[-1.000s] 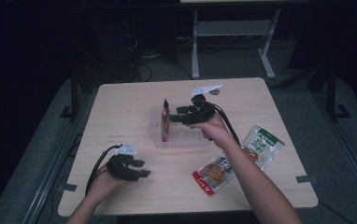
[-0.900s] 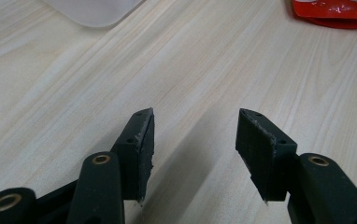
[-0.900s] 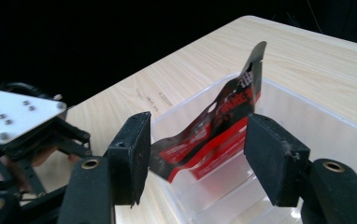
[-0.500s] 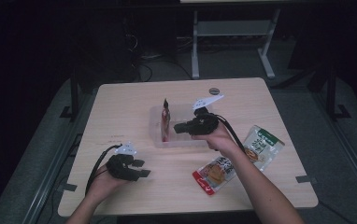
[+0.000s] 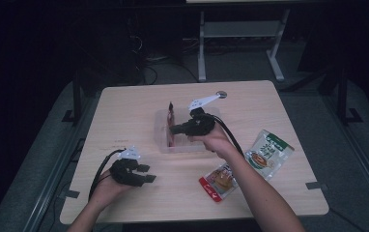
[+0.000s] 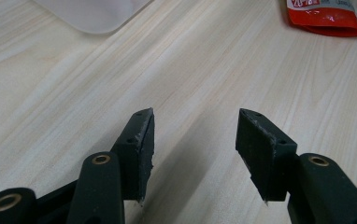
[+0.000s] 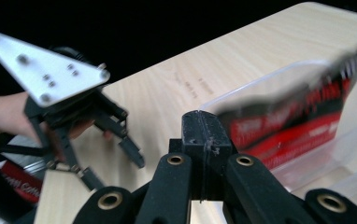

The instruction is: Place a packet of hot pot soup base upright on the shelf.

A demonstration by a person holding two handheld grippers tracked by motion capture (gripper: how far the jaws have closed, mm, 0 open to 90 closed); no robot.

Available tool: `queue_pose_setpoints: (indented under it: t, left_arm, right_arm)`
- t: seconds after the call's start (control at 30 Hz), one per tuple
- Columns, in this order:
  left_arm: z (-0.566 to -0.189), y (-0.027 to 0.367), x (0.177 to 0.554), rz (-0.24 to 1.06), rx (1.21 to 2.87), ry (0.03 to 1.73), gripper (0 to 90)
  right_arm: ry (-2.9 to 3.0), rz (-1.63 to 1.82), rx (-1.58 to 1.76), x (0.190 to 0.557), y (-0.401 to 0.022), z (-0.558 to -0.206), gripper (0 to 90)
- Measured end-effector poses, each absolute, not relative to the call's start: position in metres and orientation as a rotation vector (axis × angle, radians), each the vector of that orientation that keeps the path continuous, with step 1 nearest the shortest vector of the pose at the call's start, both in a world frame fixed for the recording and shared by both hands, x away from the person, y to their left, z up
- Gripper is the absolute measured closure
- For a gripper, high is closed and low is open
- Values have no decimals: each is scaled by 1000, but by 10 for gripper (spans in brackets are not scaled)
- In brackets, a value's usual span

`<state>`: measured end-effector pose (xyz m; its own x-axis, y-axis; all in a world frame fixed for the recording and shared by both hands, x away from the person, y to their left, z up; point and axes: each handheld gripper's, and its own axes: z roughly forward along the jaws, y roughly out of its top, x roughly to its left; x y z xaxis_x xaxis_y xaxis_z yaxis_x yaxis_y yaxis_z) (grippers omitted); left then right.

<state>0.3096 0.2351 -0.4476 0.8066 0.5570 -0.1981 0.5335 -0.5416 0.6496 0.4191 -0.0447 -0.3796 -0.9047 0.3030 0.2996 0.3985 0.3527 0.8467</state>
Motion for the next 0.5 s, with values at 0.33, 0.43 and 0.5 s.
queue_pose_setpoints:
  t: [0.33,0.43,0.5]
  left_arm:
    - [-445,234,311,64,2251,788,467]
    - [-444,235,311,65,2258,794,467]
    - [-444,234,311,67,2258,791,467]
  right_arm:
    - [-2526,-1622,-650,412,-53,-375,899]
    - [-2527,-1622,-657,404,-61,-376,847]
    - [-2544,-1605,-670,400,-66,-378,819]
